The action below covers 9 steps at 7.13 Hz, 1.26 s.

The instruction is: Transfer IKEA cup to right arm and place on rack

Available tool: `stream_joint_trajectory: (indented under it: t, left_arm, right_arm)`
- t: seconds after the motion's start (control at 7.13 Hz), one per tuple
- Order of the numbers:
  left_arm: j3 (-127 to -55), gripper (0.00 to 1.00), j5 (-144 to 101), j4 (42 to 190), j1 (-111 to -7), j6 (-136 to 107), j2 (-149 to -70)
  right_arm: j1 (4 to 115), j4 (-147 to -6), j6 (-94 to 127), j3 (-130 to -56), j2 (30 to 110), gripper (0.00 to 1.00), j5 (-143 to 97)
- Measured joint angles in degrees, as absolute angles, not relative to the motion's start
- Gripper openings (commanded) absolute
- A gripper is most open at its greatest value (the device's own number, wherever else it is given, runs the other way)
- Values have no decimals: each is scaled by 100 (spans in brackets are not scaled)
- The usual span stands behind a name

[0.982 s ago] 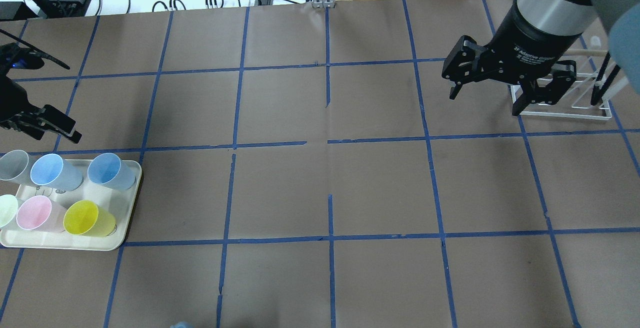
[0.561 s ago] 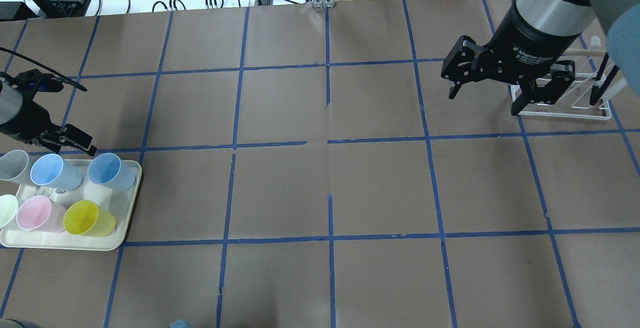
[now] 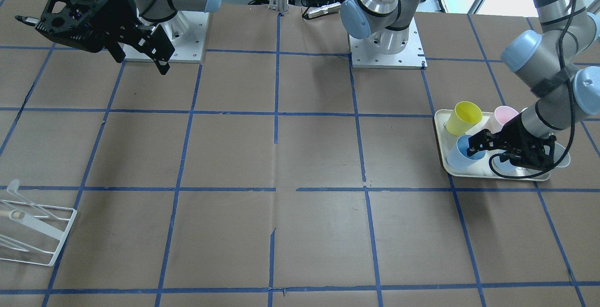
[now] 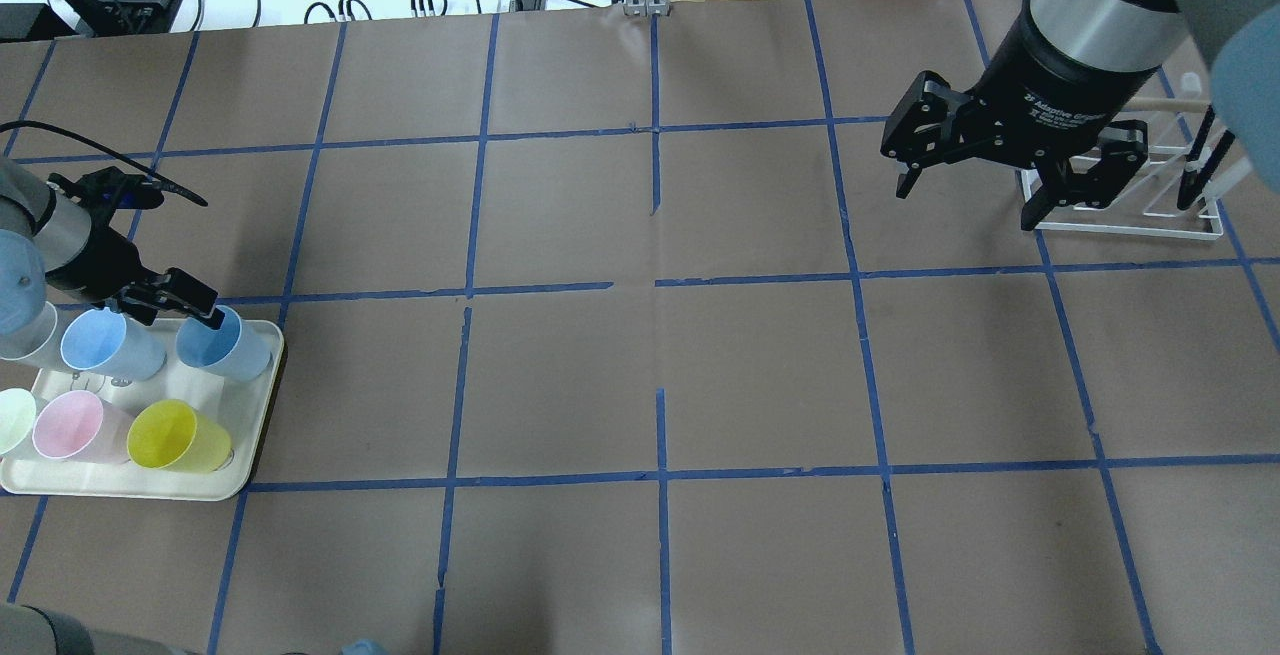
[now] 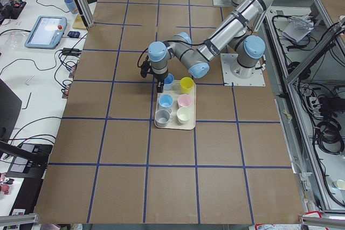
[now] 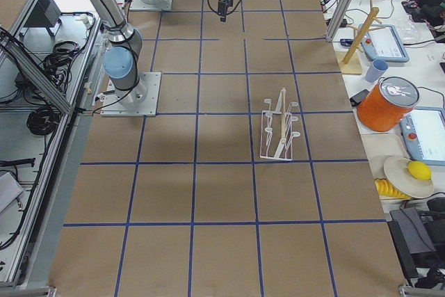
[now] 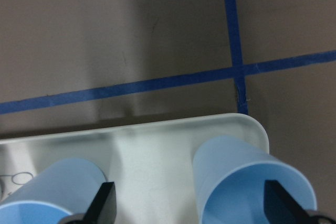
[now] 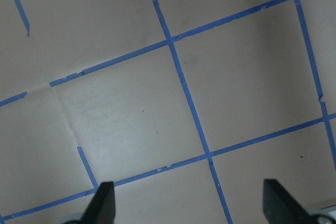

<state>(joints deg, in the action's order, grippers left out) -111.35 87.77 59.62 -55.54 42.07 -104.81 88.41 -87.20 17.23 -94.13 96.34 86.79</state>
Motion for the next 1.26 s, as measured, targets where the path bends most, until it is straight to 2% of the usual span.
stream_joint_trajectory:
  t: [0.14,0.28,0.42,0.56,0.7,0.84,1.26]
  left_arm:
    - [-11176,100,8795,5935,-5596,4183,-10483]
    - [-11196,77,8808,5927,-5615,4188,-10487]
    - [-11199,43,8815,5922,-5619,4200,-10498]
    - [-11197,38,8820,5914,-5618,4213,-10524]
    - [-11193,24,8823,5904,-5615,4222,-10565]
    - [-11190,0,8824,5900,-5608,4230,-10599]
    - [-11140,0,8826,5901,-5601,4190,-10634]
  right_arm:
    - [8841,-8719,1725,-9413,9635,100,8681]
    - [8842,-8719,1728,-9413,9637,100,8681]
    - [8842,-8719,1730,-9413,9639,100,8676]
    - [8842,-8719,1731,-9413,9641,100,8670]
    - [8842,-8719,1731,-9413,9641,100,8669]
    - [8842,-8717,1732,-9413,9641,100,8674]
    - [8836,-8711,1724,-9412,9647,100,8676]
